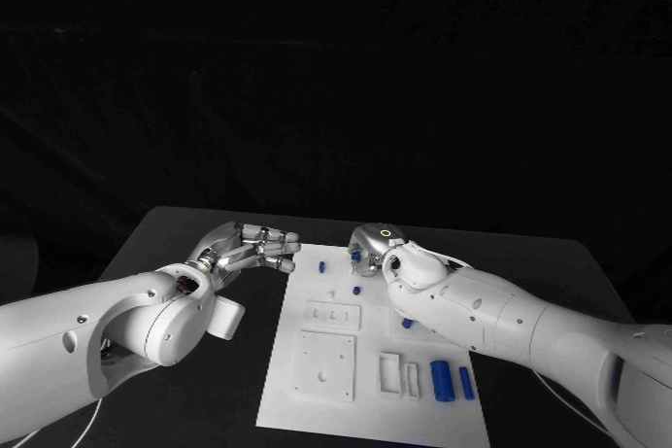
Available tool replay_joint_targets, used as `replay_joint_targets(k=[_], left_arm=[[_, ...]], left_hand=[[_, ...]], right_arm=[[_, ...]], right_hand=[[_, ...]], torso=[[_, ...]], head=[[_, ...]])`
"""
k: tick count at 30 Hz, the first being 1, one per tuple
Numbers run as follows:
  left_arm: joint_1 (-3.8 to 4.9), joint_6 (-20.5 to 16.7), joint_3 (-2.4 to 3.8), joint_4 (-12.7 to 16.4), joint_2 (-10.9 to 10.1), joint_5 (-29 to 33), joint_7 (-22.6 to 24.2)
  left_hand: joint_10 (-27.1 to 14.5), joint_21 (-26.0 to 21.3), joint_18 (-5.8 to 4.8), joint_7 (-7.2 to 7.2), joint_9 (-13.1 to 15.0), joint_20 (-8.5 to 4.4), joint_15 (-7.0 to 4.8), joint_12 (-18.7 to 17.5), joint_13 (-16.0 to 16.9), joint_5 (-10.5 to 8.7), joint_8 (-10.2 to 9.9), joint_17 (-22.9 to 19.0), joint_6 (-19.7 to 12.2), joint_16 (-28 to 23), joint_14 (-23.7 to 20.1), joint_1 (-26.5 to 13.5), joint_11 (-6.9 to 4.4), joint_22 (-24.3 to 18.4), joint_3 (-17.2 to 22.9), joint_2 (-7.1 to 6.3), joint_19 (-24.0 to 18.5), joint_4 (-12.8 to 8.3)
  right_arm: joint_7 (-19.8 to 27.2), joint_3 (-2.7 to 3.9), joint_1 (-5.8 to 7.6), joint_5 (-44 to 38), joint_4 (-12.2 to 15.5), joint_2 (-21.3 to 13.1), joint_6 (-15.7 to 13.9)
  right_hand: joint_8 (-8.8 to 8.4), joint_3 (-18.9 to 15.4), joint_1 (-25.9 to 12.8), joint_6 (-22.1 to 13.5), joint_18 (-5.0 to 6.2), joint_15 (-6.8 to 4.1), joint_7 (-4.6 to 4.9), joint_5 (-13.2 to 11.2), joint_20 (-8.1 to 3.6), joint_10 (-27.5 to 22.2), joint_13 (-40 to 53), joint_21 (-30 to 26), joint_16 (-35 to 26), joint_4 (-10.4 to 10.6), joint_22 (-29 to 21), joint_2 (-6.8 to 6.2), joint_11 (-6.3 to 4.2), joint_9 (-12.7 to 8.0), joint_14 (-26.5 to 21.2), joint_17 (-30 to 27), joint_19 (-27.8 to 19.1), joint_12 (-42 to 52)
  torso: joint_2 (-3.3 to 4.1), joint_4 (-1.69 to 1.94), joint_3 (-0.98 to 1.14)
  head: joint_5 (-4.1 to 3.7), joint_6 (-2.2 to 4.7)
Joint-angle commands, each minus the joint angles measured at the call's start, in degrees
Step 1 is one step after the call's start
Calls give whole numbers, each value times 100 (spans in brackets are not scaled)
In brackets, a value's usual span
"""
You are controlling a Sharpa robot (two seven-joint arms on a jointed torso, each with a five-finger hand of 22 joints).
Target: Assemble the parts on the task board
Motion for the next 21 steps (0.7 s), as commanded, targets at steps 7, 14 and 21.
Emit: replay_joint_targets(k=[7, 14, 21], left_arm=[[12, 83, 6, -13, -10, 5, 21], [23, 71, 6, -28, -30, 5, 23], [35, 63, 5, -37, -50, 5, 26]], left_hand=[[-41, 3, -35, -5, 2, -7, 19, -17, 9, -23, -15, 3, -49, 2, -29, 3, 7, -6, -30, 52, 1, 13], [-64, 16, -34, -4, 1, -5, 22, -17, 9, -25, -15, 0, -53, -1, -31, 9, 13, -27, -55, 54, -4, -2], [-65, 16, -34, -4, 1, -5, 22, -17, 9, -25, -15, 0, -53, -1, -31, 10, 14, -27, -55, 54, -4, -3]], right_arm=[[135, -6, -8, 262, 182, -139, -457], [200, 70, 28, 469, 440, -333, -788], [220, 352, 69, 647, 784, -669, -720]], right_hand=[[28, -906, 262, -732, 294, 93, -163, 82, 112, -1057, -3, -321, -43, 199, -176, -176, 208, -14, -38, -34, 223, -11], [22, -827, 347, -738, 328, 86, -148, 86, 120, -870, 2, -271, -12, 382, -223, -199, 194, -17, -45, -37, 230, -14], [22, -685, 233, -645, 271, 39, -92, 72, 81, -614, 3, -192, 2, 338, -213, -195, 123, -17, -42, -33, 227, -13]], torso=[[7, -20, 8], [6, -28, 11], [17, -55, 28]], head=[[9, 40], [-8, 92], [-34, 133]])
